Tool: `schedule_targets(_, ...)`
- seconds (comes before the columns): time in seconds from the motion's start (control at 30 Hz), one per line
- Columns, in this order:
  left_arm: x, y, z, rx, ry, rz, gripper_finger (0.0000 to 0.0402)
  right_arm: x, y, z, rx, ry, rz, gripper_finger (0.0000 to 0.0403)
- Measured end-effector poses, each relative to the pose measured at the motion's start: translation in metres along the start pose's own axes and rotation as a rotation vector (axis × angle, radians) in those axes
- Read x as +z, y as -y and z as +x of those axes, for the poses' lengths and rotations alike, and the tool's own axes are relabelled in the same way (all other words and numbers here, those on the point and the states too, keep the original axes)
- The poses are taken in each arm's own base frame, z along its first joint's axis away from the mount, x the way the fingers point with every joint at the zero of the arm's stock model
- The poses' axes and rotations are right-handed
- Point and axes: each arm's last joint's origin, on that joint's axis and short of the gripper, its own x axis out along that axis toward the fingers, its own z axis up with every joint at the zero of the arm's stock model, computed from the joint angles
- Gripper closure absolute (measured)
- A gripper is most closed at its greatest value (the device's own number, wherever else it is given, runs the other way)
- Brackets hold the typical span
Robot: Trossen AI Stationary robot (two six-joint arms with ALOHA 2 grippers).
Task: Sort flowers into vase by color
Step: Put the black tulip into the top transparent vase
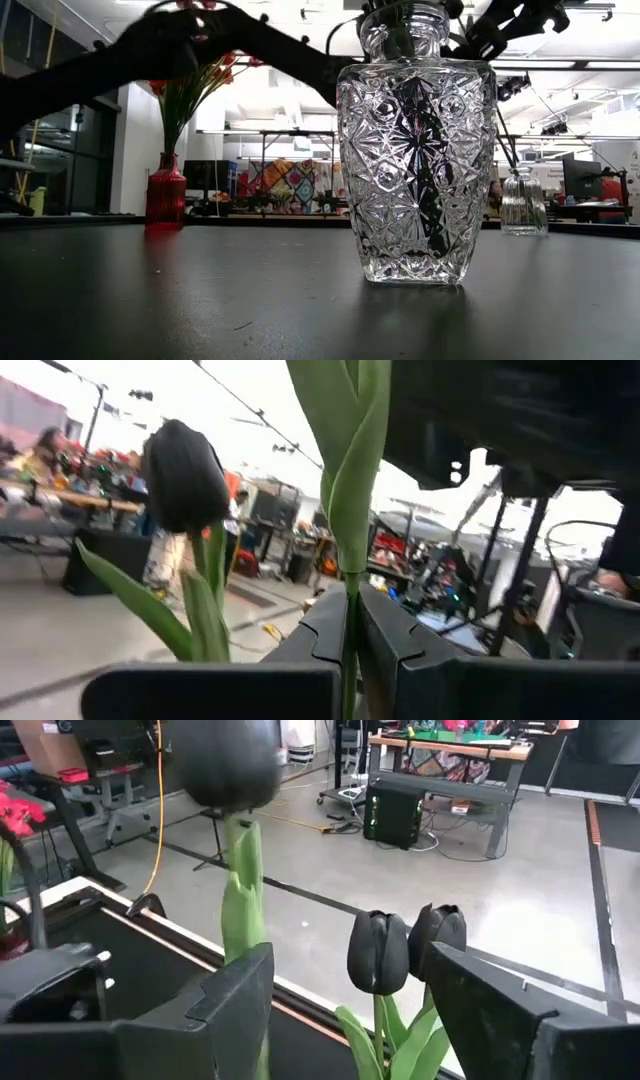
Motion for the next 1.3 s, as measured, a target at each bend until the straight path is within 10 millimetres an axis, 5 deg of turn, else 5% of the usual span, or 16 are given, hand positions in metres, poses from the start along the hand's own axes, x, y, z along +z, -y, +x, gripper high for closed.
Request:
schedule_targets(0.47, 0.000, -0.040, 0.012, 0.058, 0.128, -0.066, 0.0401, 0.002, 0.000, 0.000, 0.002, 0.014, 0.009, 0.0151)
schedule_targets(0.77, -0.006, -0.032, 0.009, 0.008, 0.137, -0.128, 0.0401, -0.002, 0.001, 0.000, -0.049, -0.011, 0.050, 0.0151)
schedule_targets(1.03, -0.014, -0.018, 0.003, -0.025, 0.150, -0.047, 0.0401, -0.031, 0.016, -0.006, -0.291, -0.206, 0.049, 0.0153)
schedule_targets(1.17, -0.013, -0.024, 0.005, -0.001, 0.149, -0.036, 0.0401, -0.051, 0.026, -0.012, -0.408, -0.354, 0.087, 0.0199)
schedule_targets(1.3, -0.012, -0.029, 0.006, 0.009, 0.152, -0.034, 0.0401, -0.078, 0.031, -0.008, -0.477, -0.483, 0.125, 0.0318)
